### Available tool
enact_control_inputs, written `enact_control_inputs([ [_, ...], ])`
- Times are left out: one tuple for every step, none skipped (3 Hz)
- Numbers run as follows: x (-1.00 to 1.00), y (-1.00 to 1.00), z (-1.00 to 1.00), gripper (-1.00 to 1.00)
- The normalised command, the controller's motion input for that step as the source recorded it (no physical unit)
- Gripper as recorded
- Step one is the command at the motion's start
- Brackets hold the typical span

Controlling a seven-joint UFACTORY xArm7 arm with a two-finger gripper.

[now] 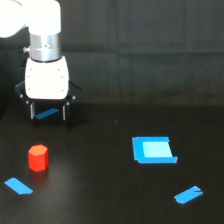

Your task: Pick up the red object from the table

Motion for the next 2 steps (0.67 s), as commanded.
enact_control_inputs([
  [-0.06, -0.45, 0.12, 1.00],
  [-0.07, -0.43, -0.17, 0.99],
])
